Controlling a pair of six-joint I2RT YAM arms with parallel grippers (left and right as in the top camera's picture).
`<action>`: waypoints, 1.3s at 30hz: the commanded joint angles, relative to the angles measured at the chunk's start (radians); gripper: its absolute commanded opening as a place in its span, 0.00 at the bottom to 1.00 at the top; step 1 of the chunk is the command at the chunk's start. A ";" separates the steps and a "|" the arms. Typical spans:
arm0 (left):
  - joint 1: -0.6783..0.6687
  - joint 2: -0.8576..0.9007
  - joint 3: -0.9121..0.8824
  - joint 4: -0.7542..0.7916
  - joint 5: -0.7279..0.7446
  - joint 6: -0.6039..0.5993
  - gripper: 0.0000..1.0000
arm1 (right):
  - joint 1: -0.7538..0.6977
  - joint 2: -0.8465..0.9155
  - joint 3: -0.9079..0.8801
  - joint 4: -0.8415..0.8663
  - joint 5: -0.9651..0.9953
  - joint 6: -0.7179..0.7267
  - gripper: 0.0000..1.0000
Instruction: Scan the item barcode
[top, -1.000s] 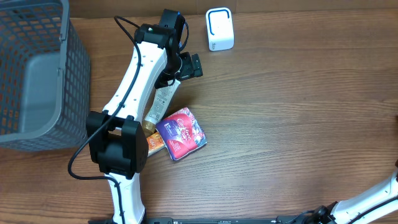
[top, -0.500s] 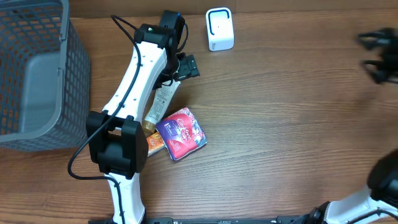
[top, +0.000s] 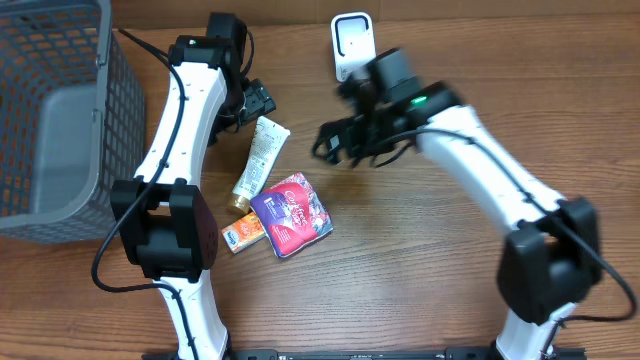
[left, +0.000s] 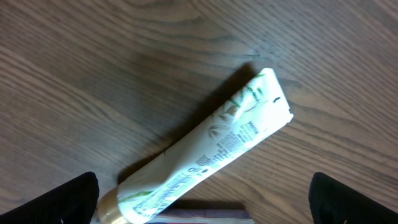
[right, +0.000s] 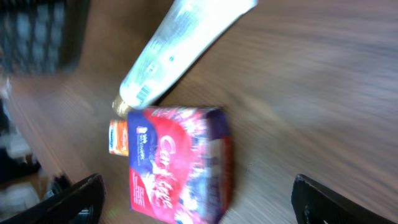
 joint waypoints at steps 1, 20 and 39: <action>0.002 0.002 -0.003 -0.016 -0.022 -0.021 1.00 | 0.086 0.100 -0.010 0.025 0.077 0.022 0.91; 0.000 0.002 -0.003 -0.041 -0.024 -0.013 1.00 | 0.122 0.182 -0.010 -0.084 0.191 0.230 0.04; -0.069 0.002 -0.003 -0.034 0.204 0.159 1.00 | -0.265 0.056 -0.008 -0.260 0.294 0.231 0.13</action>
